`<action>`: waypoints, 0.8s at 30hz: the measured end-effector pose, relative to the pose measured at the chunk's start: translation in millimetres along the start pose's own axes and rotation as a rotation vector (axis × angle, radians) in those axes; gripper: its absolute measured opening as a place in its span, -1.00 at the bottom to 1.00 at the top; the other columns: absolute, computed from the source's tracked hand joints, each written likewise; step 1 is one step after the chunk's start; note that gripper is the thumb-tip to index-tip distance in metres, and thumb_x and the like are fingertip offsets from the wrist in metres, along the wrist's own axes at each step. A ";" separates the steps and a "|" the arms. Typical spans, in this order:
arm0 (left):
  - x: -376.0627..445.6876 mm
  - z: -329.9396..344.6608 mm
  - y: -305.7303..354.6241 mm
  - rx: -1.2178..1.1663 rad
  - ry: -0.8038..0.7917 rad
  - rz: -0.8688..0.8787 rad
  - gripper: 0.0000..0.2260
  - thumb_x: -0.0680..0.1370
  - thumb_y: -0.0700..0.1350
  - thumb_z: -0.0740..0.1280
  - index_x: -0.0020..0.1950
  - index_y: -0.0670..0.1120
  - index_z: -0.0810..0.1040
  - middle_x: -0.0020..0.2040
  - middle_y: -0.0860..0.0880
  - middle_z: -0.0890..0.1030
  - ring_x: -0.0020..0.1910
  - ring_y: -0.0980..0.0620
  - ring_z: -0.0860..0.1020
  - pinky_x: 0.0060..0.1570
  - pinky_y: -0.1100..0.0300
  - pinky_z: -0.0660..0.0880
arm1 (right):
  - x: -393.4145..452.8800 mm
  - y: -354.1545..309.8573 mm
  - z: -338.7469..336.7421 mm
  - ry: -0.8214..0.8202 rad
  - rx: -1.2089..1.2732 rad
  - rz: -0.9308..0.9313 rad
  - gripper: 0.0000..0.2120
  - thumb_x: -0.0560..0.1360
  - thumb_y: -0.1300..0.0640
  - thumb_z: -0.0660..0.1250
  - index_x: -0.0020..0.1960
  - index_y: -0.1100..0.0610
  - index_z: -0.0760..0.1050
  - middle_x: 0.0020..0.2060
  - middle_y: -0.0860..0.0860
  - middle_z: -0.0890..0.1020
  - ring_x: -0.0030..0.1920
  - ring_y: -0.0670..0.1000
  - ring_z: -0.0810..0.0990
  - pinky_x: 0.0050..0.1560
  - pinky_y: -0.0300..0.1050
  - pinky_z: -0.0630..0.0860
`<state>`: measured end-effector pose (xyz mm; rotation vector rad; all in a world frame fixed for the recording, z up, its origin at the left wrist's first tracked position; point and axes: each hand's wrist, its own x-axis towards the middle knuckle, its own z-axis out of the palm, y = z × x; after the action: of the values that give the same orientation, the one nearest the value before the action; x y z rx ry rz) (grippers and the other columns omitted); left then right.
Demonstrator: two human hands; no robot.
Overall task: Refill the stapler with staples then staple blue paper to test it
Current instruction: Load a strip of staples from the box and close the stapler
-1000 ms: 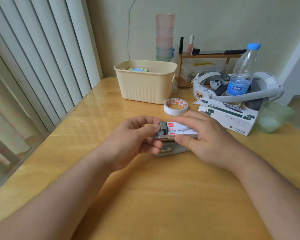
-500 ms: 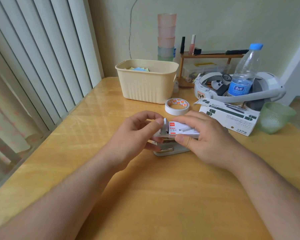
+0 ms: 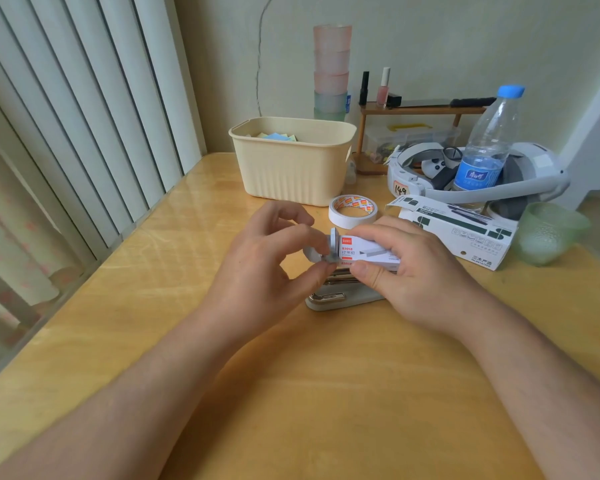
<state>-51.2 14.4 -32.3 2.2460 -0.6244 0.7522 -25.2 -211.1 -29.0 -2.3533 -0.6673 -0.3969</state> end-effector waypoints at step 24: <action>2.1 -9.1 -4.7 -0.201 0.071 -0.123 -0.83 0.52 -0.16 0.53 -0.06 -0.08 0.54 -0.04 0.13 0.75 0.03 0.08 0.70 0.05 0.07 0.61 | -1.6 -3.6 -2.1 -0.039 -0.018 -0.017 -0.57 0.45 -0.10 0.36 0.28 -0.02 0.57 0.09 -0.16 0.56 0.17 -0.01 0.50 0.21 -0.09 0.41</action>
<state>-49.8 23.6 -27.5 2.0443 -0.5000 0.6736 -28.8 -210.7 -26.4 -2.3797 -0.7049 -0.3668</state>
